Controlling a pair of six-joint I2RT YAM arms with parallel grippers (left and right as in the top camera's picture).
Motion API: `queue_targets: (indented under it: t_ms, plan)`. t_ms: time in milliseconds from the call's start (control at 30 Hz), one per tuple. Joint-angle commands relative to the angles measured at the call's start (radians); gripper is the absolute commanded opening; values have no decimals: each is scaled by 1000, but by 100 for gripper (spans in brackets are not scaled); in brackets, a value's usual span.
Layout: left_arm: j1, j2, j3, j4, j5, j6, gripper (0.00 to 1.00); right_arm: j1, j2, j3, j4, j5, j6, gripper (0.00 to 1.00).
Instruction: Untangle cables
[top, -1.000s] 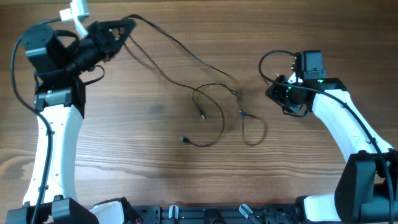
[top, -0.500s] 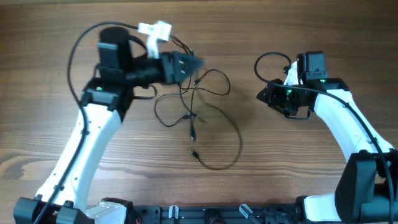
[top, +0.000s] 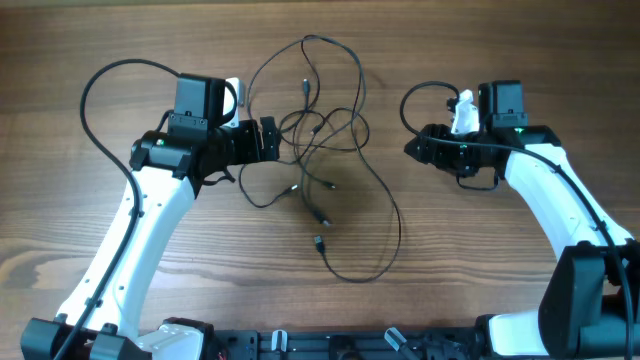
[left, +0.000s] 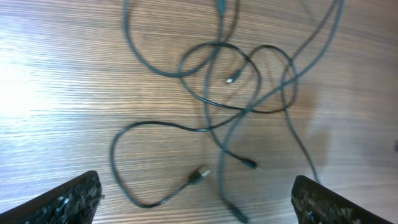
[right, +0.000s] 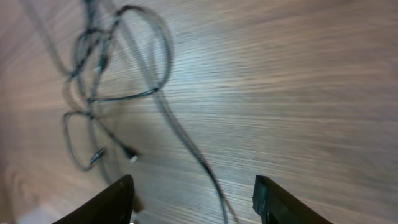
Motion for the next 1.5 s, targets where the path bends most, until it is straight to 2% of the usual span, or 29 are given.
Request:
queue_targets:
  t_ms: [0,133,200,267,367,533,733,900,933,1000,1100,1200,1267,1367,1400,1467]
  plan:
    - [3,19,-3,-16,-79,-52,100,41,12,4,81,-28,-102,68]
    - [3,58,-3,-35,-59,-55,100,165,18,3,271,186,-94,69]
    - [1,59,-3,-35,-26,-55,100,200,53,3,398,239,-11,70]
    - [-5,59,-3,-35,-25,-55,100,201,114,3,515,232,90,67]
    - [-26,59,-3,-35,-14,-55,100,201,224,3,678,169,118,64]
    - [-69,59,-3,-31,-15,-55,100,205,352,3,843,94,186,57]
    - [-71,59,-3,-31,-15,-55,100,238,425,3,946,97,273,56]
    - [-71,59,-3,-32,-15,-55,100,276,427,3,954,207,353,37]
    - [-71,59,-3,-32,-15,-55,100,281,427,3,953,214,361,31]
    - [-71,59,-3,-32,-15,-55,100,280,426,3,950,213,367,4]
    - [-71,59,-3,-32,-15,-55,100,266,414,3,901,124,343,4]
    - [-71,59,-3,-31,-15,-55,100,249,328,3,708,85,217,4]
    - [-71,59,-3,-29,-15,-54,100,238,169,3,505,102,93,4]
    - [-71,59,-3,-16,-15,-55,100,228,-49,14,344,93,26,4]
    - [-71,60,-3,-8,-15,-55,100,227,-171,23,316,47,-6,4]
    - [-71,61,-3,6,-15,-55,100,227,-380,30,369,40,-20,4]
